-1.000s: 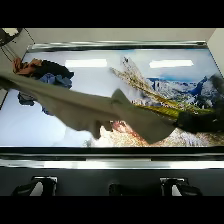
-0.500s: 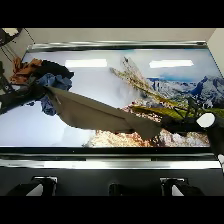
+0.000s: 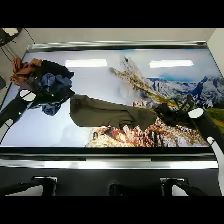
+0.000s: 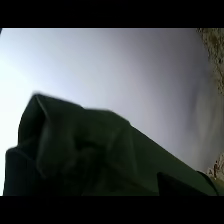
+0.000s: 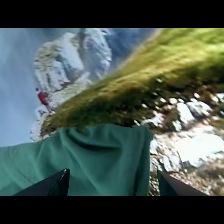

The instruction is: Fold the shirts.

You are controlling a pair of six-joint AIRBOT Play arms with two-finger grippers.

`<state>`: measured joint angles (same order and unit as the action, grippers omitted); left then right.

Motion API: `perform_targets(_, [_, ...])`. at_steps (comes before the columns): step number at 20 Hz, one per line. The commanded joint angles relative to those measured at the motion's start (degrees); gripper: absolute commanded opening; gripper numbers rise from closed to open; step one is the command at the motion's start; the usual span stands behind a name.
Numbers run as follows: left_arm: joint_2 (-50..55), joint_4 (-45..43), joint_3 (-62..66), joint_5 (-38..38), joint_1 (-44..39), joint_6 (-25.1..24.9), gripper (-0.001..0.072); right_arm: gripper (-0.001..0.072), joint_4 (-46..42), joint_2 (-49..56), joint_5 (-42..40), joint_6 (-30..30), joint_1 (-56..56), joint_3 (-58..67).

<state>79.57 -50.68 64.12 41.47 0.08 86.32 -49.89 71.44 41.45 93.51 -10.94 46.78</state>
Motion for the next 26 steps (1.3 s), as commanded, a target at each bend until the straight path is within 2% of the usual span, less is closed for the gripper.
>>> perform_targets(1, [0.37, -3.93, 4.15, 14.25, 4.13, -1.73, 0.0711, 0.0657, -0.85, -0.24, 10.86, -6.34, -6.95, 7.41])
perform_targets(3, [-0.59, -5.49, 5.53, 22.95, 8.52, -1.7, 0.0678, 0.0655, -1.07, -0.26, 17.81, -8.07, -13.14, 11.96])
perform_targets(4, [-0.85, -5.49, 5.16, 26.84, 9.99, -1.75, 0.0573, 0.0655, -1.42, -0.26, 20.5, -8.96, -15.26, 12.57])
perform_targets(5, [-0.98, -5.51, 3.96, 29.22, 10.36, -2.05, 0.0532, 0.0655, -2.14, -0.09, 22.67, -9.01, -16.31, 12.31])
perform_targets(7, [-1.03, -5.27, -1.27, 30.03, 8.76, -2.4, 0.0533, 0.0655, -4.72, 1.01, 27.67, -9.05, -15.85, 10.93])
perform_targets(11, [-1.01, -4.07, -13.92, 20.41, 0.83, -3.65, 0.0534, 0.0656, -5.07, 3.67, 29.51, -10.45, -11.74, 7.23])
perform_targets(15, [0.07, 4.13, -16.76, 9.64, -4.48, -3.65, 0.0529, 0.0656, -5.09, 5.42, 28.52, -10.64, -7.96, 6.99])
perform_targets(17, [0.15, 5.31, -16.76, 5.07, -5.57, -3.61, 0.0445, 0.0656, -5.09, 5.81, 28.02, -10.62, -6.51, 6.99])
perform_targets(18, [0.17, 5.27, -16.76, 3.67, -5.57, -3.39, 0.0432, 0.0656, -5.09, 6.03, 28.06, -10.62, -5.99, 6.97])
perform_targets(21, [0.17, 5.27, -16.76, 3.04, -5.4, -3.39, 0.0208, 0.0658, -4.79, 6.03, 27.82, -10.62, -5.53, 6.51])
perform_targets(22, [0.15, 5.27, -16.76, 3.08, -5.44, -3.48, 0.0102, 0.0658, -4.7, 6.05, 27.52, -10.62, -5.53, 5.92])
perform_targets(23, [0.13, 5.27, -16.76, 3.1, -5.44, -3.63, 0.0026, 0.0658, -4.17, 6.08, 27.19, -10.64, -5.53, 4.94])
perform_targets(26, [-0.55, 5.27, -16.76, 3.37, -5.44, -3.91, 0.0025, 0.0658, 2.54, 7.37, 26.91, -13.46, -5.53, 0.83])
